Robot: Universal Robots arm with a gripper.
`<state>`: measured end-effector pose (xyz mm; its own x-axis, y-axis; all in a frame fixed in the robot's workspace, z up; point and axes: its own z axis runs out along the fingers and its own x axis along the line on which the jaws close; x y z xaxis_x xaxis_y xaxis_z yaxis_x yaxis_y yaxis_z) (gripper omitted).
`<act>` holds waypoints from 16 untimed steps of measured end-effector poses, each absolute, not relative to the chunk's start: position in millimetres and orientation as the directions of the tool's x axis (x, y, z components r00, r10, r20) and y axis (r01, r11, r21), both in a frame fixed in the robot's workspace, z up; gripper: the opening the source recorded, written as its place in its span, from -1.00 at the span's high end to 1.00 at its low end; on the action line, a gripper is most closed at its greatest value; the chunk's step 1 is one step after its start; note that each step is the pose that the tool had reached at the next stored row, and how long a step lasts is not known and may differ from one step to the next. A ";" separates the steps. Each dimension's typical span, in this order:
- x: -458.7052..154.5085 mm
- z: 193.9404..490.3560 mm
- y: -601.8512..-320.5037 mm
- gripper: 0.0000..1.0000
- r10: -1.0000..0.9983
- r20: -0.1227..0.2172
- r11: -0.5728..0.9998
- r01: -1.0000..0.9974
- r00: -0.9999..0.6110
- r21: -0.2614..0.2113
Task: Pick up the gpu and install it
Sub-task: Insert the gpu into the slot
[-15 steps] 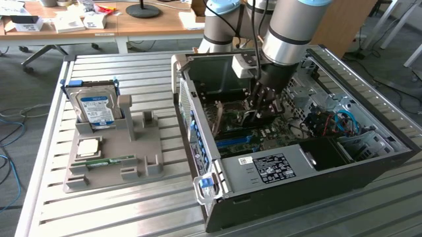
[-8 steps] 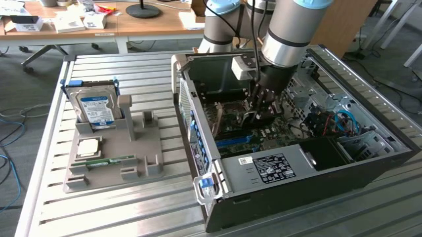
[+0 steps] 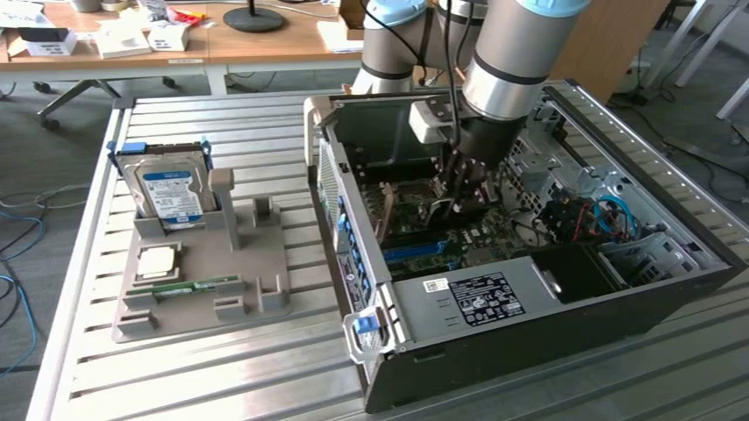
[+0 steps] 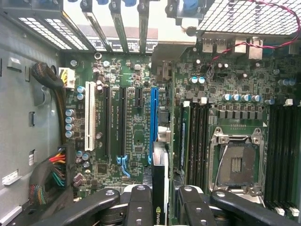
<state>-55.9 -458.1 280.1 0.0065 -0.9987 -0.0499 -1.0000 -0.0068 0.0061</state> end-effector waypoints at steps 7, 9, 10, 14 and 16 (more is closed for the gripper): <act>-59.9 279.9 -458.1 0.47 -0.999 -0.050 -0.007 -1.000 0.007 0.006; -61.1 279.9 -458.1 0.47 -0.999 -0.050 -0.007 -1.000 0.007 0.006; -61.6 279.9 -458.1 0.47 -0.999 -0.050 -0.007 -1.000 0.007 0.006; -64.0 279.9 -458.1 0.47 -0.999 -0.050 -0.007 -1.000 0.007 0.006; -64.7 279.9 -458.1 0.47 -0.999 -0.050 -0.007 -1.000 0.007 0.006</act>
<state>-64.7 -458.1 279.9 0.0066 -0.9987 -0.0499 -1.0000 -0.0069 0.0060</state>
